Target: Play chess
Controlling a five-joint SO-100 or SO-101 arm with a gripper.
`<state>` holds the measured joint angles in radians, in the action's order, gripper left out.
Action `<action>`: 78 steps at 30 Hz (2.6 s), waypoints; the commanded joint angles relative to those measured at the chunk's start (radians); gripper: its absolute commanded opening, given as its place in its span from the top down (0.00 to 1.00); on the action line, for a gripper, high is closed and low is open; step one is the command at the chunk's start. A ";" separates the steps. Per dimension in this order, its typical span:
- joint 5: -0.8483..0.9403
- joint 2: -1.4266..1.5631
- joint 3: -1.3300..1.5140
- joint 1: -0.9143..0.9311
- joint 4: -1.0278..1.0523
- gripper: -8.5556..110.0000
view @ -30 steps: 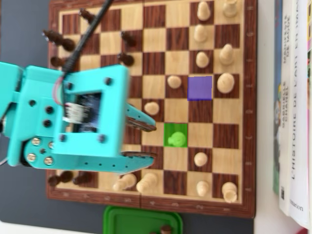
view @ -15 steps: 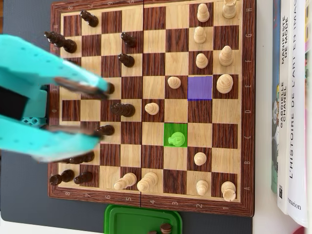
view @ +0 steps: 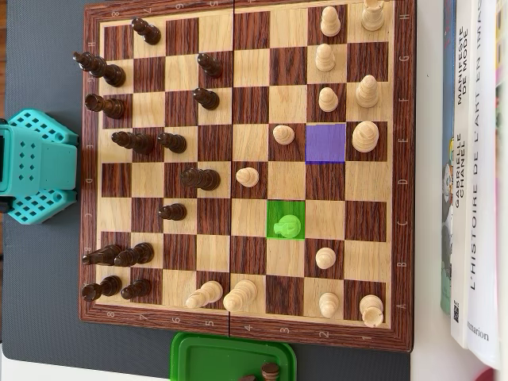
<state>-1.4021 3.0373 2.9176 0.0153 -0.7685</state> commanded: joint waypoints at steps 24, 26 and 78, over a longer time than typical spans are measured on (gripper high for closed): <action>-0.087 0.311 0.242 -0.009 -0.724 0.81; -0.087 0.311 0.242 -0.011 -0.753 0.81; -0.086 0.310 0.242 -0.009 -1.035 0.81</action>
<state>-1.4834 3.3563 3.1401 0.0046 -1.8040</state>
